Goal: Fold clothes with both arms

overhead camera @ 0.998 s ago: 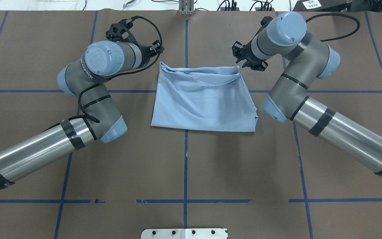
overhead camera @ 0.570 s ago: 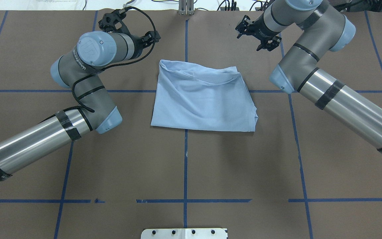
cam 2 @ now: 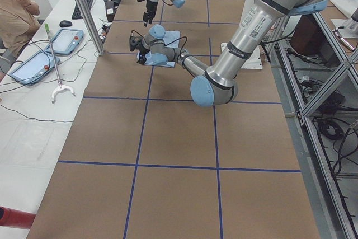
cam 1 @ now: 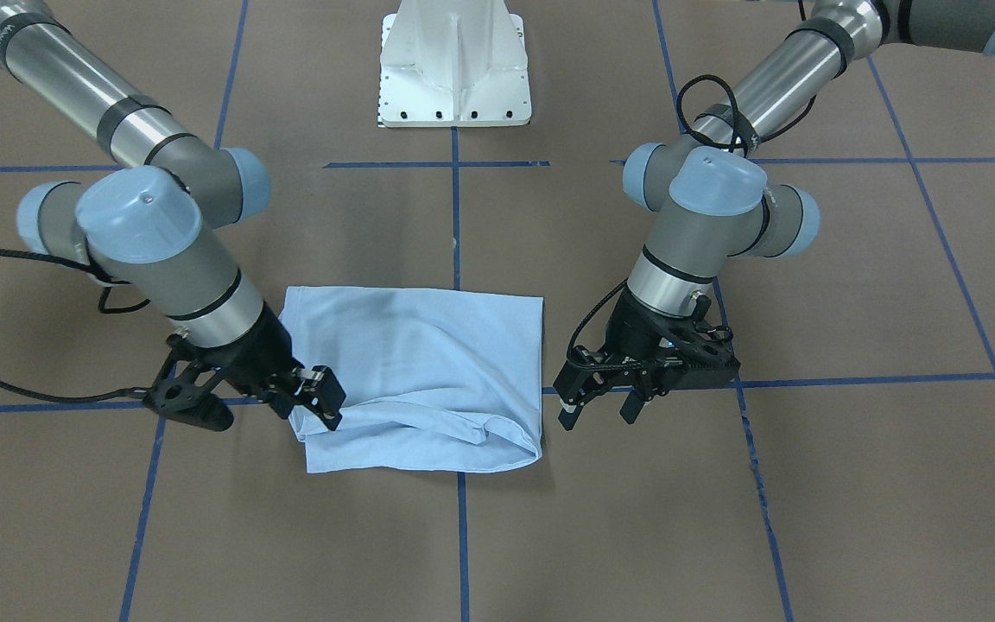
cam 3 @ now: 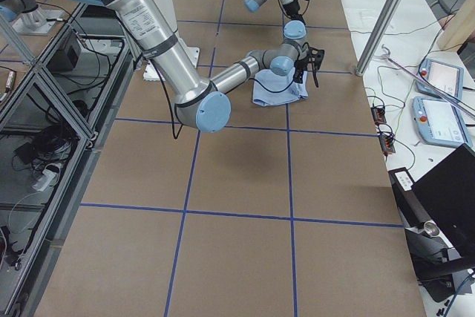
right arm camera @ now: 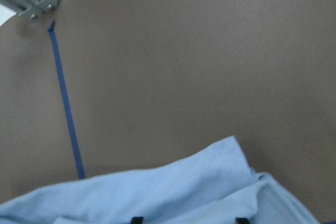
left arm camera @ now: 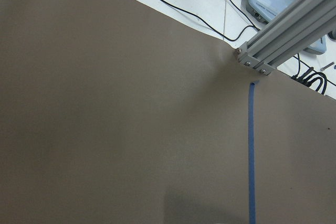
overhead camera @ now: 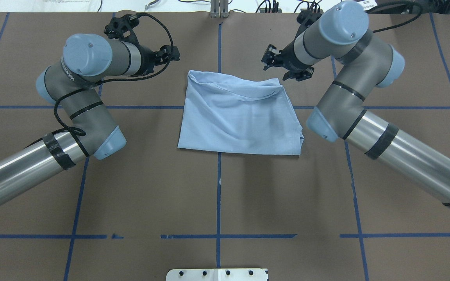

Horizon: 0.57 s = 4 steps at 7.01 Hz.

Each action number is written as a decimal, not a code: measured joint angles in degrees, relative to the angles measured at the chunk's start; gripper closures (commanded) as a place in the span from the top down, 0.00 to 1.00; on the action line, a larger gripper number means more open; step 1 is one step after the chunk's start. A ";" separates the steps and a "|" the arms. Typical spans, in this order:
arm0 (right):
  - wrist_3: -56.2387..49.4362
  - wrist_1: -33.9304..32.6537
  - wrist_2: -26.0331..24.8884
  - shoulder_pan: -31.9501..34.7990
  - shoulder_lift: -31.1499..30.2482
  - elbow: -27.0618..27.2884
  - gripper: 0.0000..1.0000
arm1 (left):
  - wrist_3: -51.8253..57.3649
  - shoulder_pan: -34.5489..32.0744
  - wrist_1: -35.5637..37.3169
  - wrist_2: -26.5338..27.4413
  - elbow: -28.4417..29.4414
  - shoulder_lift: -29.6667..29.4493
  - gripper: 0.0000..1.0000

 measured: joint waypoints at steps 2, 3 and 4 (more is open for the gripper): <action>-0.01 -0.15 -4.91 -5.84 2.05 0.31 0.00 | 0.19 -0.05 -0.40 -0.12 -0.72 1.14 1.00; -0.41 -0.06 -7.30 -7.74 2.91 -0.65 0.00 | 0.23 -0.06 -0.59 -0.12 -0.84 1.41 1.00; -1.01 0.17 -9.33 -8.77 4.21 -2.83 0.00 | 0.23 -0.09 -0.66 -0.09 -0.83 1.52 1.00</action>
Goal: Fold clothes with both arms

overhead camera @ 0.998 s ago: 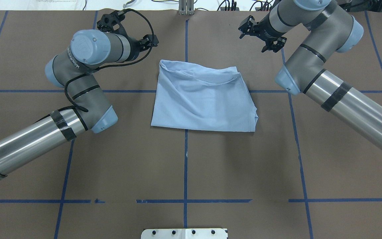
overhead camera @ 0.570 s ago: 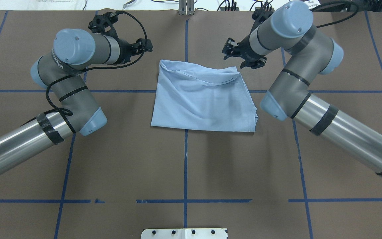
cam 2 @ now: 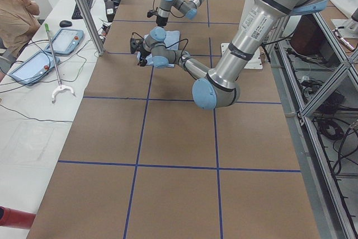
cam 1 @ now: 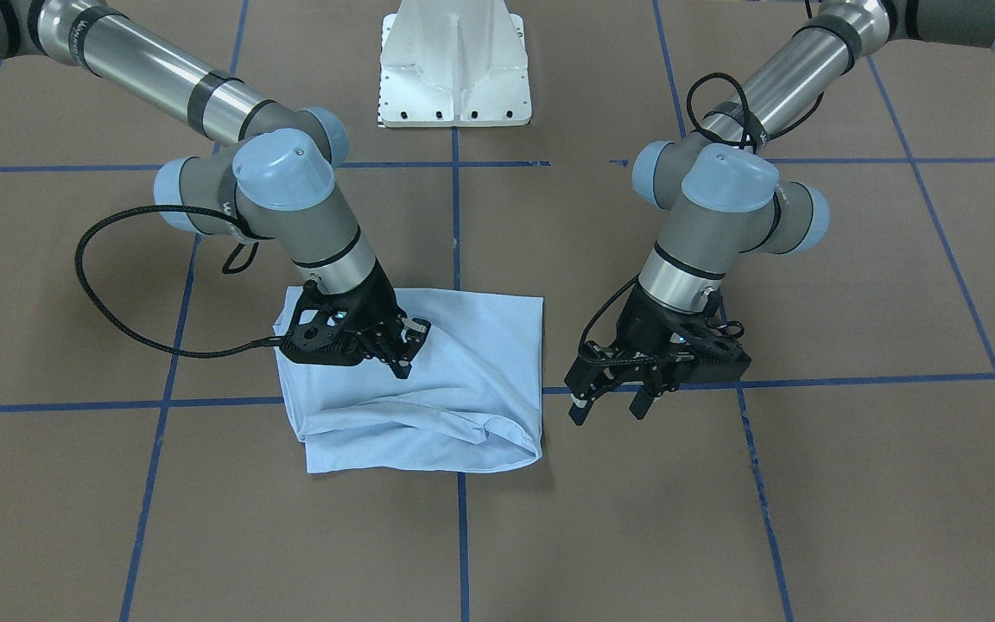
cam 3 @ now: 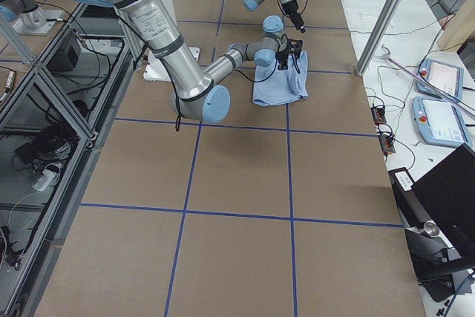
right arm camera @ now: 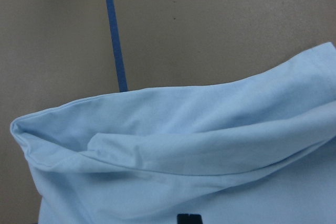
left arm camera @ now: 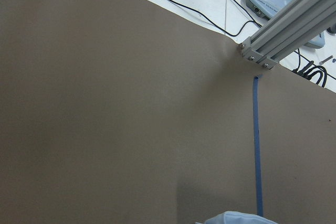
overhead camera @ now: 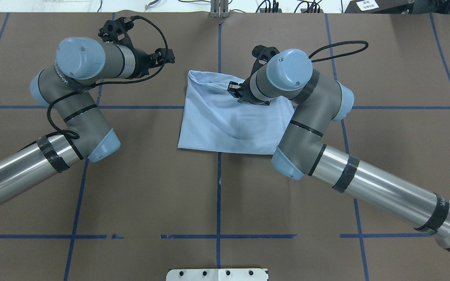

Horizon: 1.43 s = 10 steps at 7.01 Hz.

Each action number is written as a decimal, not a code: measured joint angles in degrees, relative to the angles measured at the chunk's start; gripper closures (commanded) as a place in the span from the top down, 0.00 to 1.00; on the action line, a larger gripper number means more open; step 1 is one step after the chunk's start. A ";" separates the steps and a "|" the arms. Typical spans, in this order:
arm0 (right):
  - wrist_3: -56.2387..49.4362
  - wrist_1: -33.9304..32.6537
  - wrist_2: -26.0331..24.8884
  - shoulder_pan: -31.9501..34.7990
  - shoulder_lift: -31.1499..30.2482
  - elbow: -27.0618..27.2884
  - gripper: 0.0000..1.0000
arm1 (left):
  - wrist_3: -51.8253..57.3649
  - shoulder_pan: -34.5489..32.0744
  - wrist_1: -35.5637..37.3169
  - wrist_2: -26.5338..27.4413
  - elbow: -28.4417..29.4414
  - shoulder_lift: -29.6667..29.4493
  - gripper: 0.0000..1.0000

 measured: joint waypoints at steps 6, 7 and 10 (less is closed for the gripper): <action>-12.32 0.50 -1.49 5.58 8.47 -18.45 0.00 | -0.11 -2.33 0.02 -0.06 0.22 -0.30 1.00; -17.12 0.54 -0.12 8.65 9.19 -22.14 0.00 | -0.22 -2.39 -0.01 -0.06 0.19 -0.43 1.00; -26.05 0.23 12.34 19.82 6.34 -21.40 0.00 | -0.34 -2.36 -0.02 -0.85 0.06 -0.89 1.00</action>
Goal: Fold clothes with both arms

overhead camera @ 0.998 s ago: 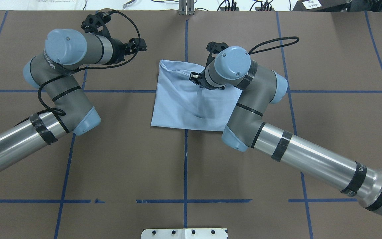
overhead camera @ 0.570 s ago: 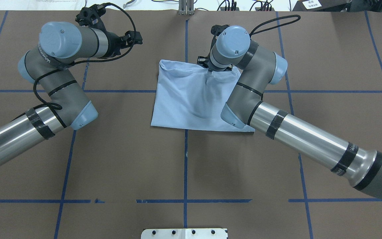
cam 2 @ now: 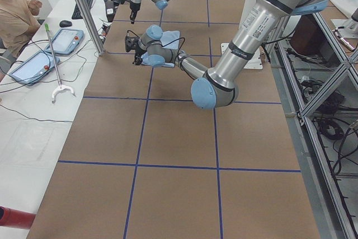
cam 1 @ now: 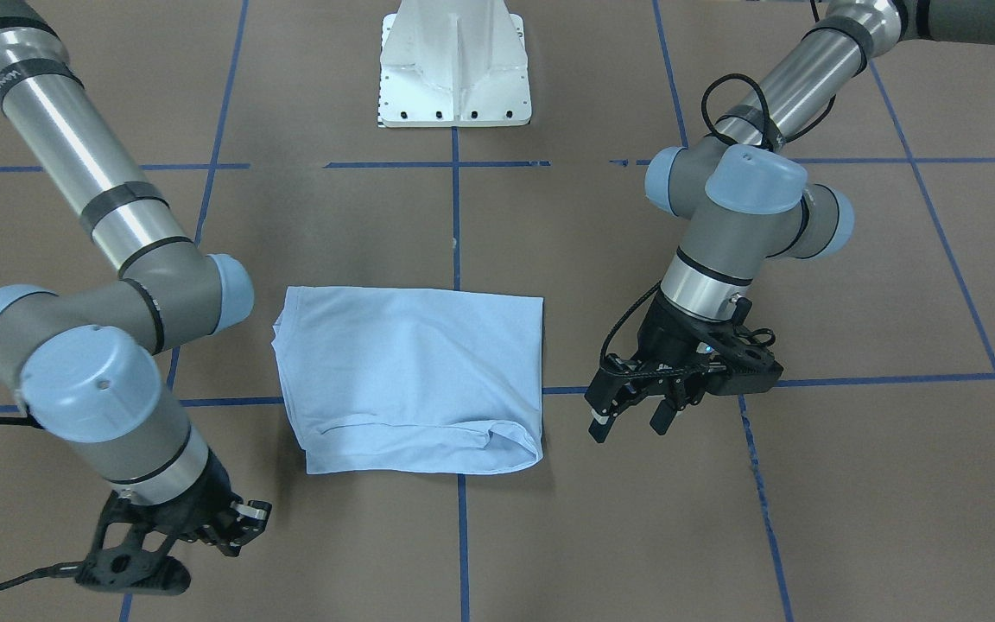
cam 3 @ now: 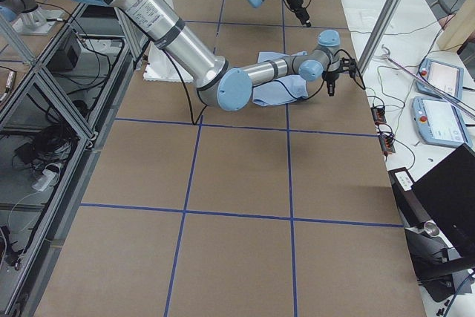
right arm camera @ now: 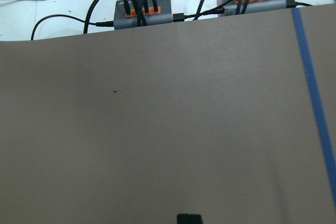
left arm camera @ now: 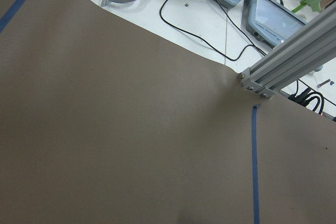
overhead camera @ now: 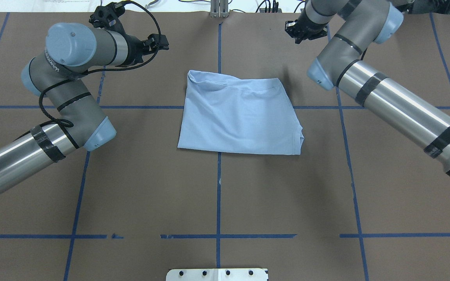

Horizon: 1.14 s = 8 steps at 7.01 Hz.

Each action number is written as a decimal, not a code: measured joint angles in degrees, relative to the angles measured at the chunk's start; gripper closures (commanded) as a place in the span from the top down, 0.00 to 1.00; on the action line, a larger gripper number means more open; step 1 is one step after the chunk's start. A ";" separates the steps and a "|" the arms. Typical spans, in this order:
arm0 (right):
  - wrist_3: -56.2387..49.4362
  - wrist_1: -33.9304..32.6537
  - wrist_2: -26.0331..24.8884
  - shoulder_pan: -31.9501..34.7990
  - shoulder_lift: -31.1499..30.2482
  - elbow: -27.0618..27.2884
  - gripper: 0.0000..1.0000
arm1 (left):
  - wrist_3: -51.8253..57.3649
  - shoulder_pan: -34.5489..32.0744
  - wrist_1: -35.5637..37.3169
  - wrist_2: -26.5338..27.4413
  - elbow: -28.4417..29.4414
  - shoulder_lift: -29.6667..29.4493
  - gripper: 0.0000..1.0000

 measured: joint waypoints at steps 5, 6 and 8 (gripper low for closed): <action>-1.32 -2.74 10.12 6.43 -12.54 16.32 0.00 | -8.08 11.06 -2.14 3.62 3.79 -6.73 0.00; -1.29 -2.80 10.46 6.69 -14.32 18.60 0.00 | -4.42 12.00 -2.21 3.70 7.25 -9.31 0.00; -1.12 -2.80 10.69 6.78 -15.54 20.22 0.00 | 1.00 12.38 -2.48 3.96 14.66 -14.20 0.00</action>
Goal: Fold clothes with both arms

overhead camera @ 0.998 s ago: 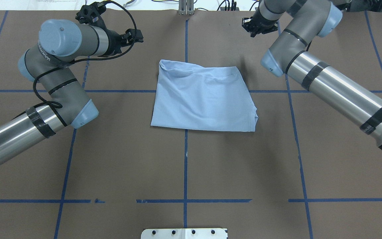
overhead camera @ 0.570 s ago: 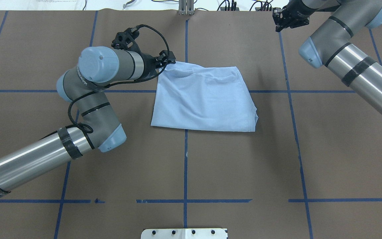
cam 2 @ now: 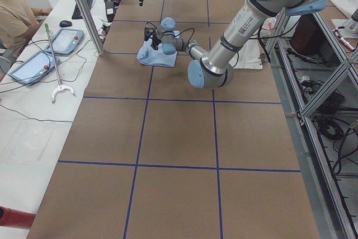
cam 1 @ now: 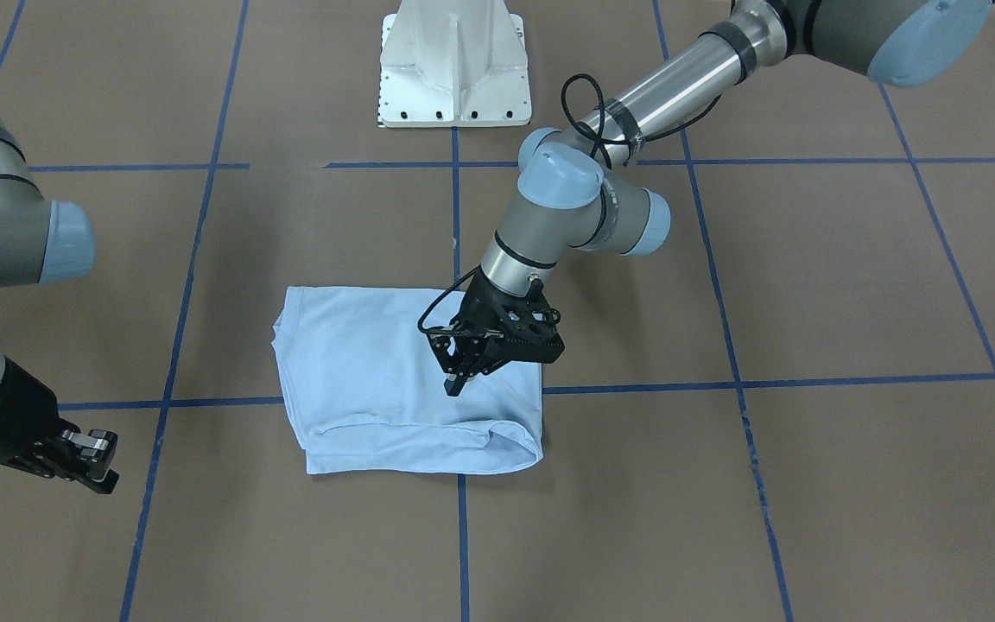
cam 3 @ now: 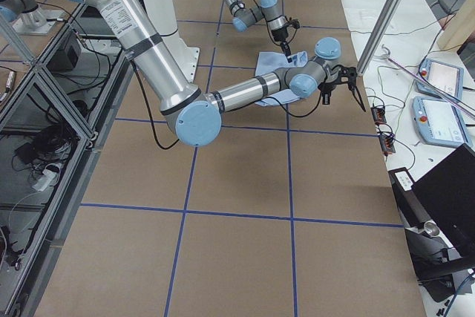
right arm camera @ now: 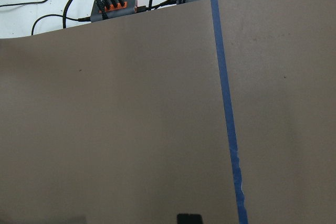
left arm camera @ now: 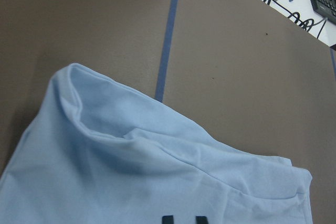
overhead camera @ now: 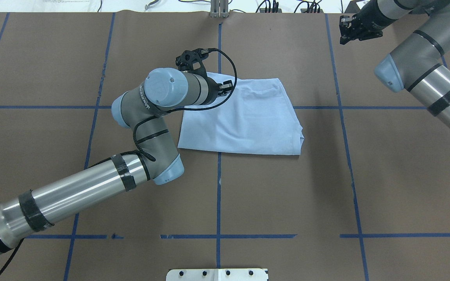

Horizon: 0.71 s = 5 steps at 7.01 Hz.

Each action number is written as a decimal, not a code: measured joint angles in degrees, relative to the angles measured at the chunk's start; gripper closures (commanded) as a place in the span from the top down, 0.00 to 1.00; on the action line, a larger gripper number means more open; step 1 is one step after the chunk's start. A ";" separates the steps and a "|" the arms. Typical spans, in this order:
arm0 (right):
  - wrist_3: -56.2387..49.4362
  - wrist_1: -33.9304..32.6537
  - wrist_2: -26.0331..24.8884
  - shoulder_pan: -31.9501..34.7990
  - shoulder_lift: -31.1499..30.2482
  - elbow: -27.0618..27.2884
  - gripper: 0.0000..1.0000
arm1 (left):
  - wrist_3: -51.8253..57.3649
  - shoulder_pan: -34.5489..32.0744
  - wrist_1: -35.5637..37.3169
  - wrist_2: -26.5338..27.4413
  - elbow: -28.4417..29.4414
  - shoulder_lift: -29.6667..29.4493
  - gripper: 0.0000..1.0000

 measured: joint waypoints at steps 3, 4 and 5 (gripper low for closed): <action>0.44 -0.03 -0.05 -0.26 -0.43 0.27 0.00 | 4.34 -1.21 -3.75 1.80 8.50 -2.80 0.00; 0.52 -0.04 -0.04 -0.43 -0.56 0.27 0.00 | 7.41 -4.01 -6.09 1.90 12.73 -4.45 0.00; 0.60 -0.02 -0.02 -0.82 -0.76 0.48 0.00 | 10.77 -7.18 -9.31 1.55 18.02 -5.99 0.00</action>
